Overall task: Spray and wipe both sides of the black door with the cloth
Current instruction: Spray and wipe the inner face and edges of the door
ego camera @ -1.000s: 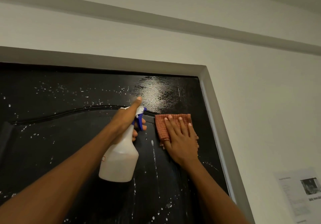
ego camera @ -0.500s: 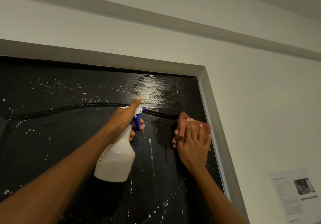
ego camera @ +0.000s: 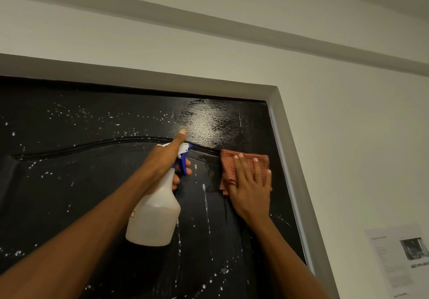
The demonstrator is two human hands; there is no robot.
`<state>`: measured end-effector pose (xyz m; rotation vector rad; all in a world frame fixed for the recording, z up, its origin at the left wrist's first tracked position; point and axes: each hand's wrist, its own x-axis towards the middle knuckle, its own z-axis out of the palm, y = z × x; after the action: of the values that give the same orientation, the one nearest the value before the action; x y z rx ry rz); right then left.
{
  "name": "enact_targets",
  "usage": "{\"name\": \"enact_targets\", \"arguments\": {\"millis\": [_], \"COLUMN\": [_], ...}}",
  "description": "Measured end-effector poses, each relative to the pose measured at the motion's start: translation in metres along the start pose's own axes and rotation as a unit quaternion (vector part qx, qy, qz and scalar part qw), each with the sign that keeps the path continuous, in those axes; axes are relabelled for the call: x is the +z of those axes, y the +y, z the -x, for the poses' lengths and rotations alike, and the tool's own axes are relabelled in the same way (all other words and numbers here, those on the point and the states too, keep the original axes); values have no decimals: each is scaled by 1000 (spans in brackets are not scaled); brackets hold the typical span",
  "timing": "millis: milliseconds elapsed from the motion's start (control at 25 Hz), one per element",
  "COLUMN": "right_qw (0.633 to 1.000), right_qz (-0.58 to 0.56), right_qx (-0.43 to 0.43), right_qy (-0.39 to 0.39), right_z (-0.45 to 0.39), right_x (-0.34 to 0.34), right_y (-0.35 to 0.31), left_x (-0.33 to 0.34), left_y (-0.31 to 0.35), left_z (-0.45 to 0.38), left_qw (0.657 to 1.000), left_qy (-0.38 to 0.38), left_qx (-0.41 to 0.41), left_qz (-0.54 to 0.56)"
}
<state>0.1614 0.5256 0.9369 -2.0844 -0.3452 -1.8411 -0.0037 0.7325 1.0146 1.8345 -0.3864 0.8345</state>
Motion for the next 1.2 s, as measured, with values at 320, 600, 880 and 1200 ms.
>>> {"name": "enact_targets", "arguments": {"millis": [320,600,880,1200], "right_qw": [985,996,997,997], "right_qz": [-91,-61,-20,-5], "right_qx": [146,60,61,39], "right_qy": [-13,-31,-51,-63], "right_z": [37,-35,-27,3], "right_x": [-1,-24,-9,-3], "right_y": [-24,8,5,15], "left_x": [-7,10,34,34], "left_y": [-11,0,0,1], "left_z": [6,0,6,12], "left_qw": [1000,1000,999,999], "left_qy": [-1,-10,-29,-34], "left_qx": [-15,5,1,7], "left_qz": [-13,5,22,18]}}
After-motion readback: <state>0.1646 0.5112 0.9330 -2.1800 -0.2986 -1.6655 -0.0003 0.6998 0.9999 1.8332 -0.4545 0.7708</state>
